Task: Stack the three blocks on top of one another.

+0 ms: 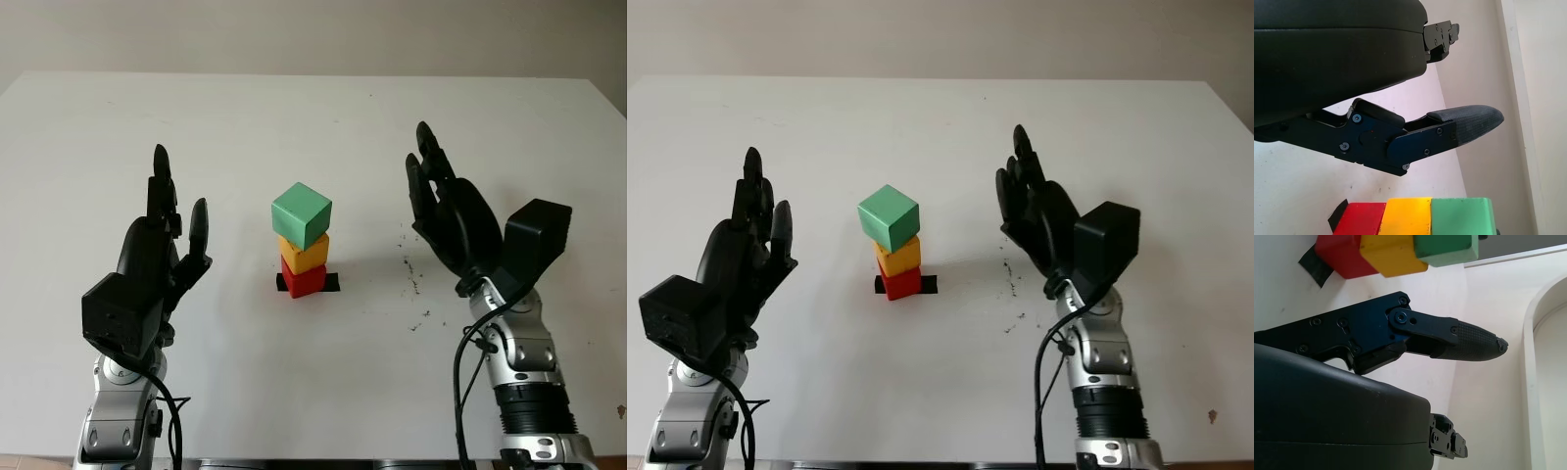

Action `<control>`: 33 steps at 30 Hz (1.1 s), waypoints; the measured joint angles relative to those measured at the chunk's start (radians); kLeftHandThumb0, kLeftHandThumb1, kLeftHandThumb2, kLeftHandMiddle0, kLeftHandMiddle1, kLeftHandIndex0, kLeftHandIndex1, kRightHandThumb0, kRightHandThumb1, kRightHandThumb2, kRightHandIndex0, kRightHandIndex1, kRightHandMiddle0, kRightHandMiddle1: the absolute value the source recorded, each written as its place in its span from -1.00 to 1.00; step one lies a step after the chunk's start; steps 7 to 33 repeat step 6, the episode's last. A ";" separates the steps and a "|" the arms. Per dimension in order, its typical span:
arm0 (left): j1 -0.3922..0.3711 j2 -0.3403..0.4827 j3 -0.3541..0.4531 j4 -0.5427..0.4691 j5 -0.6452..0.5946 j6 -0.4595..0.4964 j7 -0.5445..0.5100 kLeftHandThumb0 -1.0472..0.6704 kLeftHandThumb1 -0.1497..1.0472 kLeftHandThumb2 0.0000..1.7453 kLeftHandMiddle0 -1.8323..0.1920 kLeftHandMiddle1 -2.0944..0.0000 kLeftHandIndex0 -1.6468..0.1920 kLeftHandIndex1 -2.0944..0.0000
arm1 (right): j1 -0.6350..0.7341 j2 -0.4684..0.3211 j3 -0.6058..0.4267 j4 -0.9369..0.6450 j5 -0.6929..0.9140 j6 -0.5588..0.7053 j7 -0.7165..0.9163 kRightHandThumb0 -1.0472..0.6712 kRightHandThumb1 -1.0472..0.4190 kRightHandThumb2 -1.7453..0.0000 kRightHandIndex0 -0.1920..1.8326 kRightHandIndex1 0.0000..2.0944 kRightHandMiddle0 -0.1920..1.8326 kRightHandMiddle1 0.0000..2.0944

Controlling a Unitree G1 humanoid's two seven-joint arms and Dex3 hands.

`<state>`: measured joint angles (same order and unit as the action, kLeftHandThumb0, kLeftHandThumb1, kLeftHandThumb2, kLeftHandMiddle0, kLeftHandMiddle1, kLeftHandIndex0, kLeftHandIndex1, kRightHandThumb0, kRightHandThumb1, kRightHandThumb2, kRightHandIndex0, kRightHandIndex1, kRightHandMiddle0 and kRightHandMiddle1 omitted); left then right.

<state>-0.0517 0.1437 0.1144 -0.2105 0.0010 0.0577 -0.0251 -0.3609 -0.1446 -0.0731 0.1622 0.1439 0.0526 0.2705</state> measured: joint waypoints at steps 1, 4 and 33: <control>0.001 0.000 0.002 -0.001 -0.006 0.000 -0.003 -0.62 1.00 -0.18 1.00 1.00 1.00 1.00 | 0.001 0.005 0.002 -0.009 0.000 0.001 -0.005 -0.67 -1.00 0.22 -1.00 -1.00 -1.00 -1.00; 0.010 0.000 0.005 -0.014 -0.021 0.001 -0.010 -0.63 1.00 -0.17 1.00 1.00 1.00 1.00 | 0.008 0.014 0.002 -0.034 0.000 0.003 -0.020 -0.66 -1.00 0.21 -1.00 -1.00 -1.00 -1.00; 0.019 0.000 0.006 -0.022 -0.023 0.004 -0.012 -0.62 1.00 -0.17 1.00 1.00 1.00 1.00 | 0.017 0.020 0.003 -0.045 0.000 0.004 -0.027 -0.66 -1.00 0.20 -1.00 -1.00 -1.00 -1.00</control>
